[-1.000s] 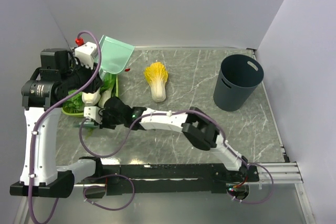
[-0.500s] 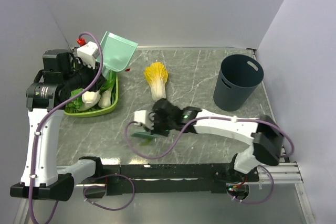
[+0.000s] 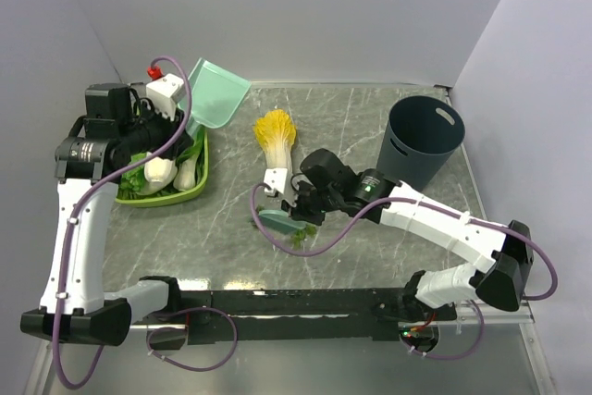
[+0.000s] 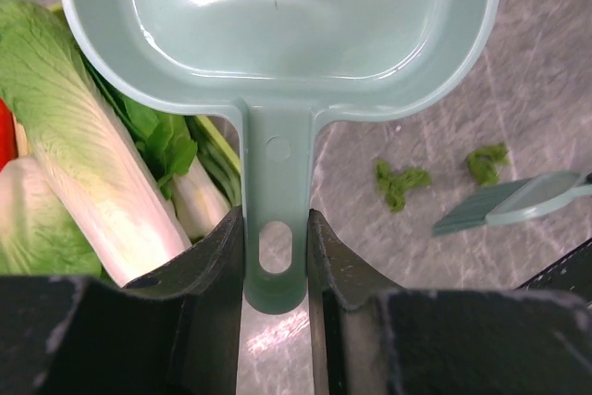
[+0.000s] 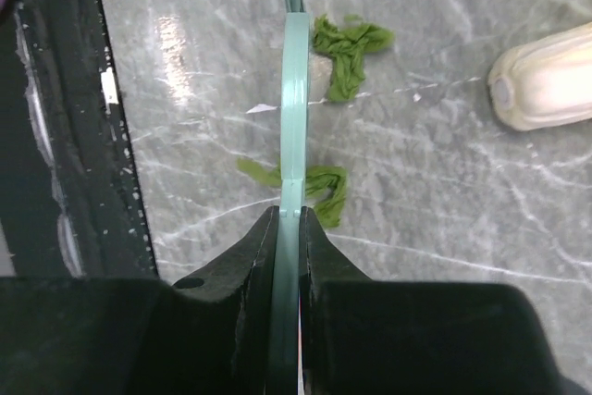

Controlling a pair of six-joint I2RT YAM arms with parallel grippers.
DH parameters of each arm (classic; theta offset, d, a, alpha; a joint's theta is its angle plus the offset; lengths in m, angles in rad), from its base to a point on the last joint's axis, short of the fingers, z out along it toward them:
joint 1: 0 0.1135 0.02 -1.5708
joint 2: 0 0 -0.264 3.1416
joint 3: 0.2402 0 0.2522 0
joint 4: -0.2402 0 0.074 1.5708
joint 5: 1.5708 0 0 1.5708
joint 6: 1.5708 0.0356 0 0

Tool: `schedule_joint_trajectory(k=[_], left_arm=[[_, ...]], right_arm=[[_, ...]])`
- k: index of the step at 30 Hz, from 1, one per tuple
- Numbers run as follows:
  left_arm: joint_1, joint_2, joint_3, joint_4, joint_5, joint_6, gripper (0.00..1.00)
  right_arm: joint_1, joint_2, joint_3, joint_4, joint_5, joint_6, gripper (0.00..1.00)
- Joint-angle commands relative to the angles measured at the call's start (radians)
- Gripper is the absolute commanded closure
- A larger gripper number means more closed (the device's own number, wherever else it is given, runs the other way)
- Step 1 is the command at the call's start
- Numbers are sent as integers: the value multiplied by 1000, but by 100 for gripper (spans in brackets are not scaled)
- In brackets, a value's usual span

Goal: Sweep away the paper scraps from the table

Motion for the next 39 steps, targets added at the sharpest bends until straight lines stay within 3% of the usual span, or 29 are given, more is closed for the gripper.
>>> schedule_joint_trajectory(k=[1, 8, 14, 18, 26, 32, 39], left_arm=[[2, -31, -27, -34, -49, 72, 99], [2, -3, 0, -65, -133, 86, 99], [2, -18, -52, -65, -173, 109, 99], [2, -15, -55, -72, -185, 121, 99], [2, -9, -32, -74, -199, 138, 99], [2, -27, -76, -78, -186, 157, 99], [0, -35, -136, -112, -159, 224, 99]], right_arm=[[-17, -45, -14, 57, -53, 73, 100], [-6, 119, 73, 351, -4, 271, 100], [-4, 300, 209, 395, 60, 309, 100], [-27, 334, 188, 355, 63, 322, 100], [-98, 136, -68, 257, 53, 296, 100], [-194, -19, -157, 100, 24, 210, 100], [-214, -226, -237, 87, -81, 55, 100]])
